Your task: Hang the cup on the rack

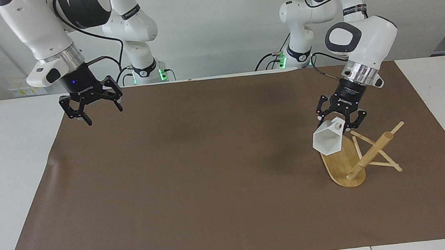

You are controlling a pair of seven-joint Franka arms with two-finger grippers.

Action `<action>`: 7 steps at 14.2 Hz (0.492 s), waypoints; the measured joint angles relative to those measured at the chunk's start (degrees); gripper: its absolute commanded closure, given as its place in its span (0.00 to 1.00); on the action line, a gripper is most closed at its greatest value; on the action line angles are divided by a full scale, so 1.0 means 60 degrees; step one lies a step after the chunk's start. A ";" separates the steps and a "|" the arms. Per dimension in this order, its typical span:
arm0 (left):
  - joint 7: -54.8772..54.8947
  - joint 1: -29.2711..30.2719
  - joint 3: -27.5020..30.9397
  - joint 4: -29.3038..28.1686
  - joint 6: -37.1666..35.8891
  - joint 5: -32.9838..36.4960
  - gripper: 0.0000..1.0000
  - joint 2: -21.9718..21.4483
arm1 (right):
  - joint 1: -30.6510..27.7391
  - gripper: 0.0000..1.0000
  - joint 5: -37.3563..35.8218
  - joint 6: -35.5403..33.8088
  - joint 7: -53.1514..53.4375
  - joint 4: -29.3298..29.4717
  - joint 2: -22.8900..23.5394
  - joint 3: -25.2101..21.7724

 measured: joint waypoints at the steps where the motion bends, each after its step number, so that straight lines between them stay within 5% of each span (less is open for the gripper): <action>1: -0.0084 0.0000 0.0000 0.0076 0.0036 0.0000 1.00 0.0059 | -0.0186 0.00 -0.0002 -0.0002 -0.0330 -0.0002 0.0001 -0.0005; 7: -0.0425 0.0018 0.0012 0.0295 0.0326 -0.0010 1.00 0.0297 | -0.1089 0.00 -0.0007 -0.0008 -0.0678 0.0019 0.0007 -0.0035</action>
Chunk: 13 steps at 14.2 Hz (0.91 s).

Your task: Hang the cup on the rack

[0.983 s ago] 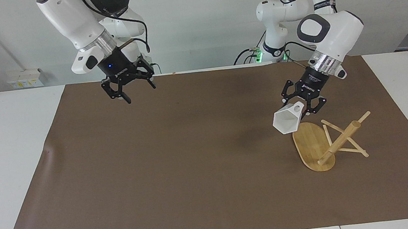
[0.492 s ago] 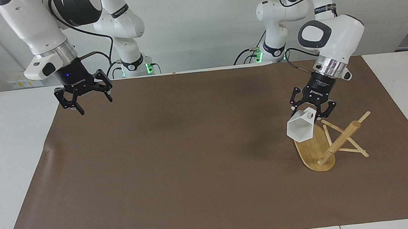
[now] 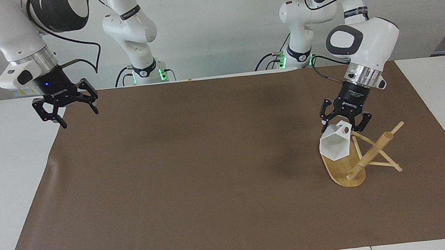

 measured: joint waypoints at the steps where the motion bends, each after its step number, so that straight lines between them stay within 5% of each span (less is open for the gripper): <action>1: -0.0082 0.0036 0.0001 0.0003 0.0026 -0.0001 1.00 0.0028 | -0.0150 0.00 -0.0025 0.0002 0.0120 0.0006 0.0000 -0.0013; 7: -0.0722 0.0093 0.0012 0.0012 0.0433 -0.0009 1.00 0.0154 | -0.0280 0.00 -0.2023 0.0002 0.2880 0.0074 0.0002 0.0008; 13: -0.1186 0.0094 0.0012 0.0020 0.0638 -0.0011 1.00 0.0219 | -0.0181 0.00 -0.2077 -0.0359 0.4447 0.0317 0.0006 0.0025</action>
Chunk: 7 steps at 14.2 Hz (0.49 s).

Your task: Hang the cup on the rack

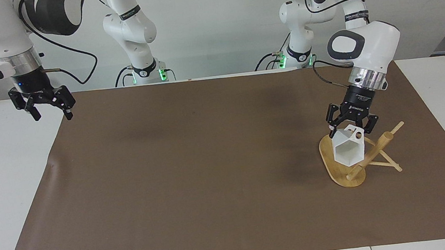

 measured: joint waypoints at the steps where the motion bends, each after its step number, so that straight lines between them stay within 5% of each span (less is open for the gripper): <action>1: -0.0053 0.0000 0.0000 0.0001 0.0012 -0.0001 1.00 0.0000 | 0.0014 0.00 0.0000 -0.0183 0.0058 0.0115 0.0006 0.0012; 7: -0.0489 0.0000 -0.0005 0.0001 0.0387 -0.0003 1.00 0.0110 | 0.0038 0.00 0.0102 -0.1287 0.0175 0.0743 0.0196 0.0077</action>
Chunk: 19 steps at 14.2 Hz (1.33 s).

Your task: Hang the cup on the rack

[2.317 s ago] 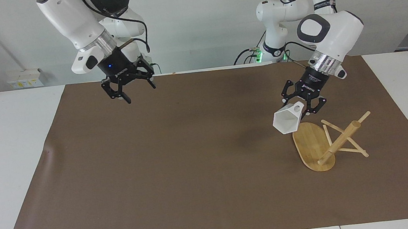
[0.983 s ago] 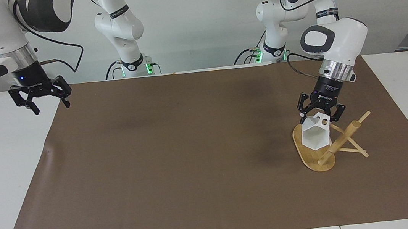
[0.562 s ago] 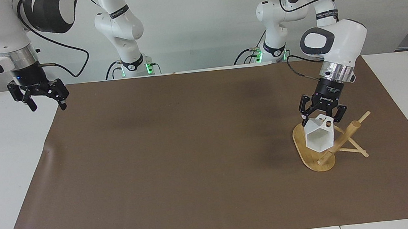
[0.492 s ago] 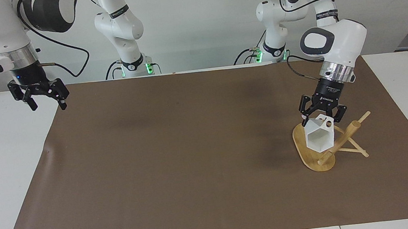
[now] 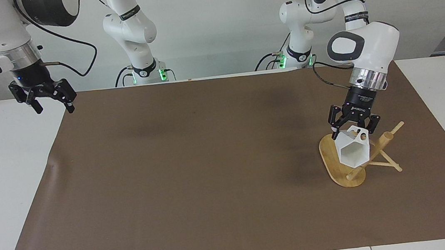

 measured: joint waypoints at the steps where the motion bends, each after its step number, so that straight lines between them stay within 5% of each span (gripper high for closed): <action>1: -0.0054 0.0000 -0.0003 0.0000 0.0031 0.0000 1.00 0.0022 | 0.0003 0.00 0.0197 -0.0252 0.0010 0.0124 0.0051 0.0009; 6: -0.0193 0.0000 -0.0005 0.0000 0.0116 0.0000 1.00 0.0084 | 0.0212 0.00 0.1511 -0.0855 0.0012 0.0387 0.0144 0.0023; 8: -0.0196 0.0000 -0.0001 0.0000 0.0125 0.0000 0.01 0.0084 | 0.0483 0.00 0.1515 -0.0857 0.0061 0.0423 0.0143 0.0030; 16: -0.0185 0.0090 0.0078 0.0411 -0.0060 0.0098 0.00 0.0134 | 0.0544 0.00 0.1515 -0.0960 0.0084 0.0446 0.0144 0.0023; 19: -0.0174 0.0531 0.0110 0.0638 -0.0893 0.1417 0.00 -0.0042 | 0.0601 0.00 0.1510 -0.1000 0.0085 0.0451 0.0144 0.0019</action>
